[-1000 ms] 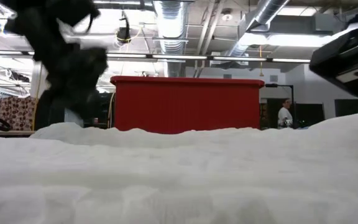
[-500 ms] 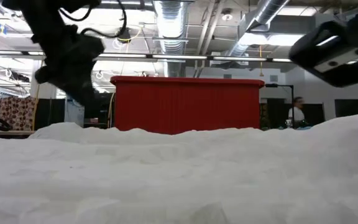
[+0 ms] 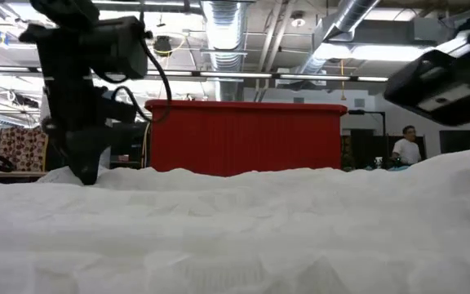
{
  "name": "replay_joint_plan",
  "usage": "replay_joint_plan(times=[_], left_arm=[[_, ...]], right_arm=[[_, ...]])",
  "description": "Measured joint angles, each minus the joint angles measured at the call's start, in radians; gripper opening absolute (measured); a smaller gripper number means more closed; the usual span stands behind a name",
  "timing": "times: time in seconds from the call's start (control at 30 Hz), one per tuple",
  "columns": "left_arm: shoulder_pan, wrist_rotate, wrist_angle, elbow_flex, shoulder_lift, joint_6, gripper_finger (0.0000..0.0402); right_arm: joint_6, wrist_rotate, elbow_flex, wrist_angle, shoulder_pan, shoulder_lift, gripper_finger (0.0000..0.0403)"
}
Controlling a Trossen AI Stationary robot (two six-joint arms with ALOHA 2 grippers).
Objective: Fold laundry
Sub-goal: Fold the white shirt
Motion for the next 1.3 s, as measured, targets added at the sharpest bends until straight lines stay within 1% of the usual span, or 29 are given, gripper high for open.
replay_joint_plan(times=[0.1, 0.23, 0.47, 0.7, 0.77, 0.87, 0.93, 1.03, 1.2, 1.3], left_arm=[[0.0, 0.007, 0.055, 0.005, 0.041, 0.055, 0.0155], [-0.003, 0.017, 0.076, 0.004, 0.066, 0.074, 0.0155], [-0.002, 0.059, 0.092, 0.003, 0.044, 0.143, 0.0155], [-0.002, 0.08, 0.075, 0.002, 0.042, 0.162, 0.0155], [-0.002, 0.08, 0.068, 0.002, 0.042, 0.156, 0.0155], [-0.003, 0.079, 0.06, 0.002, 0.042, 0.159, 0.0155], [-0.003, 0.077, 0.06, 0.002, 0.042, 0.163, 0.0155], [-0.003, 0.066, 0.061, 0.001, 0.042, 0.163, 0.0155], [-0.003, 0.06, 0.061, 0.001, 0.043, 0.164, 0.0155], [-0.003, 0.059, 0.061, 0.001, 0.043, 0.159, 0.0155]], right_arm=[[0.03, -0.015, 0.0, 0.007, -0.004, 0.0, 0.0052], [0.031, -0.015, 0.0, 0.02, -0.015, -0.004, 0.0052], [-0.051, -0.015, 0.0, 0.023, -0.06, -0.048, 0.0052], [-0.057, -0.043, 0.0, -0.049, -0.09, -0.096, 0.0052], [-0.042, -0.073, 0.0, -0.083, -0.091, -0.105, 0.0052], [0.046, -0.126, -0.037, -0.096, -0.074, -0.105, 0.0052], [0.093, -0.153, -0.08, -0.051, -0.047, -0.104, 0.0052], [0.143, -0.162, -0.119, 0.031, -0.019, -0.104, 0.0052], [0.179, -0.176, -0.161, 0.309, -0.017, -0.104, 0.0052], [0.188, -0.172, -0.163, 0.4, -0.016, -0.103, 0.0052]])
